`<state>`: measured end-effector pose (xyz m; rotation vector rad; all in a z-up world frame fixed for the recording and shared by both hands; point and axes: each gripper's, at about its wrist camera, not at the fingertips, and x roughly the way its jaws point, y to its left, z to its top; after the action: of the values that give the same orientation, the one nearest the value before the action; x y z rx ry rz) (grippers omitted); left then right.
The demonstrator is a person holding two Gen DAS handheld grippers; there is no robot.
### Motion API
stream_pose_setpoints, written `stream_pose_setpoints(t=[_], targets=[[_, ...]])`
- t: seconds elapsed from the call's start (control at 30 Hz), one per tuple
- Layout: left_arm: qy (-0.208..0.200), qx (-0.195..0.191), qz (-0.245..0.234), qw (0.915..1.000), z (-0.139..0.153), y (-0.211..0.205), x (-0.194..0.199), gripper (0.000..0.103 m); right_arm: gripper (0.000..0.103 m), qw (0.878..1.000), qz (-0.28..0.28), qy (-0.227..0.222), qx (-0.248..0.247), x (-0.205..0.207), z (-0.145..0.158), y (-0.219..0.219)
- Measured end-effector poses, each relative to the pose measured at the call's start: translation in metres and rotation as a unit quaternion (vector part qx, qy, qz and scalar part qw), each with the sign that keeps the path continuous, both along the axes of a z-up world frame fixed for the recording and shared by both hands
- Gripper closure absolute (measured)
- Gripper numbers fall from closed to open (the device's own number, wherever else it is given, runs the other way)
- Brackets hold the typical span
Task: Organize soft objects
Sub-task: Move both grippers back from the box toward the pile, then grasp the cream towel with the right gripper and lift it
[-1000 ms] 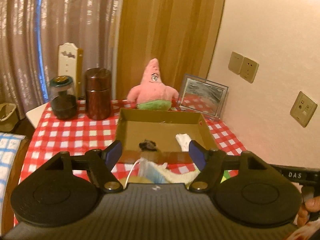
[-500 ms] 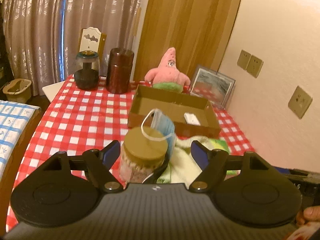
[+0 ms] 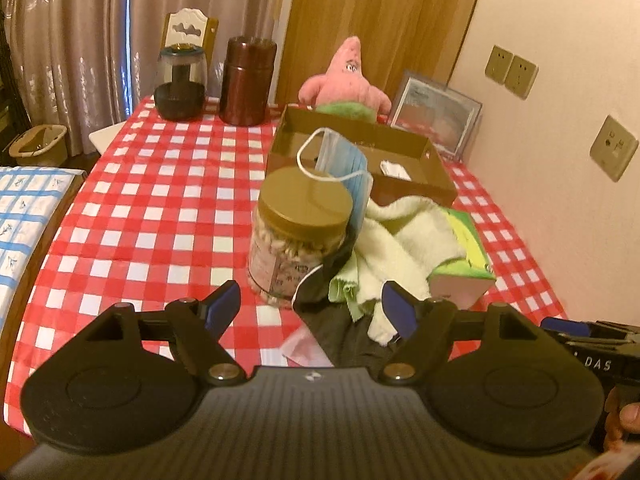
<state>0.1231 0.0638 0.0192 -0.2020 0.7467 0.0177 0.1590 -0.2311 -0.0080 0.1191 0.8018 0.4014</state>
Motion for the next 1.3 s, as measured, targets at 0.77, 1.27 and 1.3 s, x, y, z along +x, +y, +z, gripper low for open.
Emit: stream_pose_setpoints(t=[0.77, 1.27, 1.3], targets=[[0.052, -0.002, -0.033, 0.9981, -0.051, -0.02, 0.046, 0.028, 0.045, 0.998, 0.043, -0.023, -0.035, 0.048, -0.016, 0.022], [0.051, -0.013, -0.014, 0.9985, -0.056, -0.004, 0.064, 0.028, 0.045, 0.994, 0.087, -0.034, -0.063, 0.123, -0.038, 0.061], [0.052, -0.015, -0.014, 0.9985, -0.057, -0.003, 0.065, 0.028, 0.045, 0.993, 0.092, -0.037, -0.062, 0.124, -0.039, 0.063]])
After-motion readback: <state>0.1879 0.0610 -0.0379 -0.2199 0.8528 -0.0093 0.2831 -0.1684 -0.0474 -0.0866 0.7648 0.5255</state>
